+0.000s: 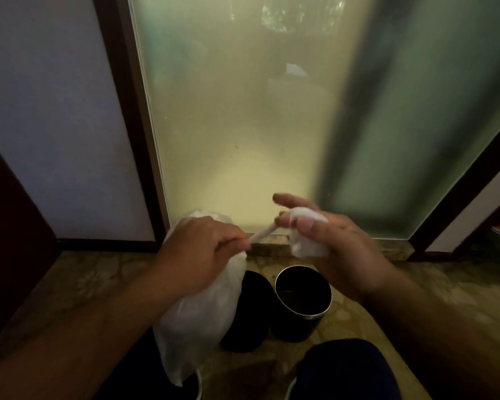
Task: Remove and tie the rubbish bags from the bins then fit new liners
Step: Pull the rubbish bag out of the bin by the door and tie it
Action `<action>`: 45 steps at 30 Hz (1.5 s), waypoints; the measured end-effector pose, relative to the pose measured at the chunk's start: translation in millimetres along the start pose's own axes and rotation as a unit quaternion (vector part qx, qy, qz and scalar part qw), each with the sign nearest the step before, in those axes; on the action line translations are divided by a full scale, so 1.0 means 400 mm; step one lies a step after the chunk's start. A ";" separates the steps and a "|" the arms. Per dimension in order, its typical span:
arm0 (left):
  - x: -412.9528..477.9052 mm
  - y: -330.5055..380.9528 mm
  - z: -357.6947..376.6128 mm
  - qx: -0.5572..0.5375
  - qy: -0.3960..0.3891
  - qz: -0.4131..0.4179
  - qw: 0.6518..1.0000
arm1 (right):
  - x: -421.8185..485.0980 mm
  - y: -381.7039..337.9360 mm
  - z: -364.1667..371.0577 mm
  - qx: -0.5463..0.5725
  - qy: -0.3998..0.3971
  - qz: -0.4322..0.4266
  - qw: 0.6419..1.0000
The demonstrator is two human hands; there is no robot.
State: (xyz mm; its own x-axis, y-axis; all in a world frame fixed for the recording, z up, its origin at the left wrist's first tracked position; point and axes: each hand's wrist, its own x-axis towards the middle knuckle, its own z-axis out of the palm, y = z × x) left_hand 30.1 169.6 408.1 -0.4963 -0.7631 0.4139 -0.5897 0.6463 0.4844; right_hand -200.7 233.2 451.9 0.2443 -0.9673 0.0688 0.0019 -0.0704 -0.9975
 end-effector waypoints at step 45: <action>-0.013 -0.047 -0.016 0.078 -0.177 -0.019 0.981 | -0.018 0.045 -0.070 -0.247 0.018 -0.031 0.968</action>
State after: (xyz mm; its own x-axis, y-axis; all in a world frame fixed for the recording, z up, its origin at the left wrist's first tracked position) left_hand 47.8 161.5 401.8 -0.6459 -0.7581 0.0898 -0.6890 0.6296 0.3590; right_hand -229.4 231.9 433.9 0.2251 -0.9645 0.1378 -0.4501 -0.2284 -0.8633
